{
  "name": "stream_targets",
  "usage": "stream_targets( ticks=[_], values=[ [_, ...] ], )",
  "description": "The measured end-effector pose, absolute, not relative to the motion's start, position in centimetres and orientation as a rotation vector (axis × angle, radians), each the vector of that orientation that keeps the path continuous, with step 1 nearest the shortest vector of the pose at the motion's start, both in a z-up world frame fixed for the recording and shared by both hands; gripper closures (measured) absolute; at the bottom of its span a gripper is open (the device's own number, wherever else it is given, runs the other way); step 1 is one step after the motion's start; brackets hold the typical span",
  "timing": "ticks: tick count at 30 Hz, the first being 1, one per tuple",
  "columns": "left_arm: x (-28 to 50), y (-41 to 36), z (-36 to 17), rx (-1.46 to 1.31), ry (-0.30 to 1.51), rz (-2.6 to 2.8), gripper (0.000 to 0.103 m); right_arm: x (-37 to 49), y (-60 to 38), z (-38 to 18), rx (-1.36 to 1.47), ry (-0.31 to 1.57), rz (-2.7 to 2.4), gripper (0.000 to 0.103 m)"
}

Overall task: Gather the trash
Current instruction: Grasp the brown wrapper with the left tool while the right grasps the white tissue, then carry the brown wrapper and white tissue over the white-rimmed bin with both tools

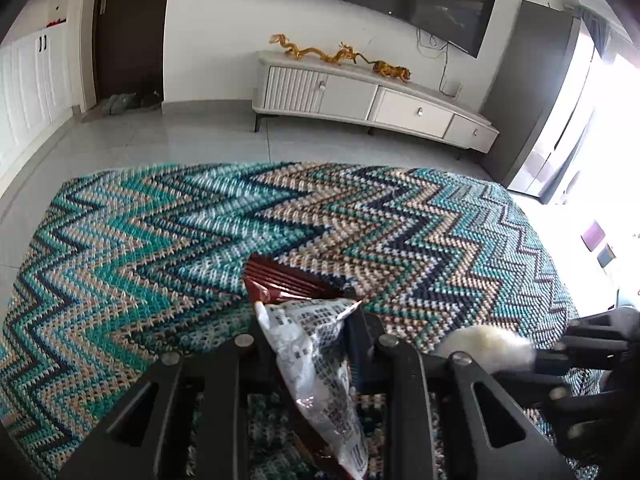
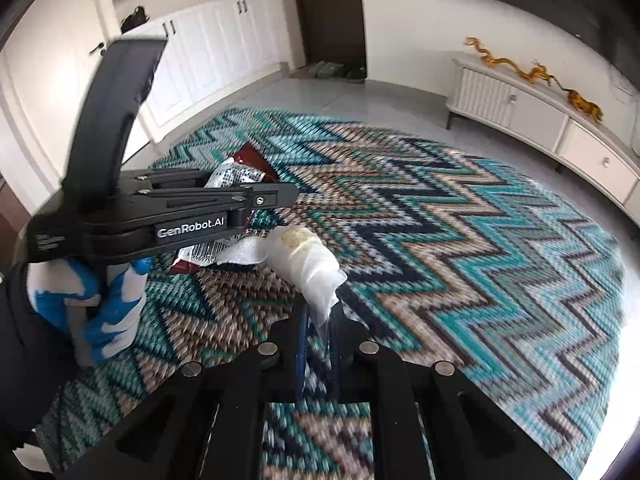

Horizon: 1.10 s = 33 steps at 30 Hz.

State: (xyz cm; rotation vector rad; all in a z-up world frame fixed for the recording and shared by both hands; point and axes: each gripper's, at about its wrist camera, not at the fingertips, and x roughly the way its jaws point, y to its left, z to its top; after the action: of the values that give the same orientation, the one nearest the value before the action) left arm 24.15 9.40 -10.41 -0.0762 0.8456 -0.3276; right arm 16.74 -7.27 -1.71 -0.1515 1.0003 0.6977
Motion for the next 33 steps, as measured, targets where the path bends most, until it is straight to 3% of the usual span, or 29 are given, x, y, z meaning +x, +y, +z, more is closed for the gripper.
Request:
stream_targets(
  ticks=[8, 20, 33],
  values=[
    [19.9, 6.9, -5.9, -0.049, 0.792, -0.324, 0.081, 11.8, -12.1, 4.1, -0.074, 0.93, 0.64, 0.095],
    [9.6, 1.7, 4.9, -0.019, 0.597, -0.423, 0.081, 0.9, -19.9, 12.9, 0.062, 0.772, 0.545, 0.095],
    [0.4, -8.5, 15.6, 0.004, 0.407, -0.671, 0.081, -10.5, -30.5, 21.5, 0.118, 0.558, 0.32, 0.095]
  ],
)
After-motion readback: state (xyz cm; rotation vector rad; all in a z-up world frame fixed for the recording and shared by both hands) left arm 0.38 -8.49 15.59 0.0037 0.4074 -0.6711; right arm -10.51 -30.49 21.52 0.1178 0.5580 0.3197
